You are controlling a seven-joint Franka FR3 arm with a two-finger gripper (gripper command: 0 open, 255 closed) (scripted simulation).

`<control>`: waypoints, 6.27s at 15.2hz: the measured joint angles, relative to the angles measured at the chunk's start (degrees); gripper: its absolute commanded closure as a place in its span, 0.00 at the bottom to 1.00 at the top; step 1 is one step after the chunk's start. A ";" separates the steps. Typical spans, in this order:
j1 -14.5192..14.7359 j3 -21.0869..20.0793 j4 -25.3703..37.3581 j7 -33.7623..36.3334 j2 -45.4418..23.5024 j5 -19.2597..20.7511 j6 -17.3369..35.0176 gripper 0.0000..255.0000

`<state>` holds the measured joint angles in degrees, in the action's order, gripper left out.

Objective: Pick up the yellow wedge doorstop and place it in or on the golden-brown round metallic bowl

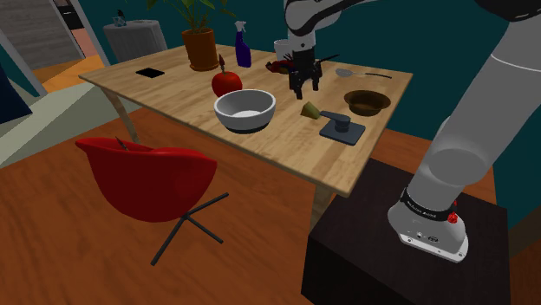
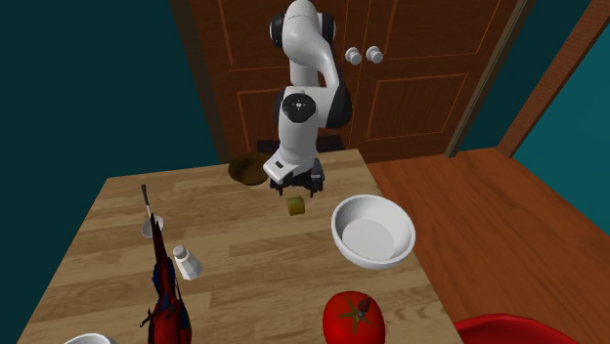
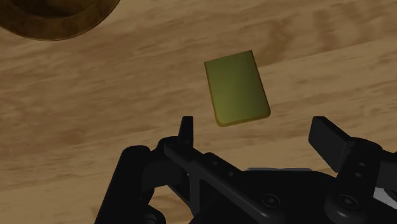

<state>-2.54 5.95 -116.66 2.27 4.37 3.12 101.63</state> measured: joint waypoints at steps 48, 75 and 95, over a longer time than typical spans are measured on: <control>-0.19 0.13 9.12 -0.80 2.60 0.19 -11.66 1.00; -8.59 11.35 -13.11 -16.25 20.55 9.81 -5.49 1.00; -8.47 11.45 -14.37 -15.89 19.85 9.73 -3.51 0.00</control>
<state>-11.01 17.40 -131.04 -13.62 24.22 12.85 98.12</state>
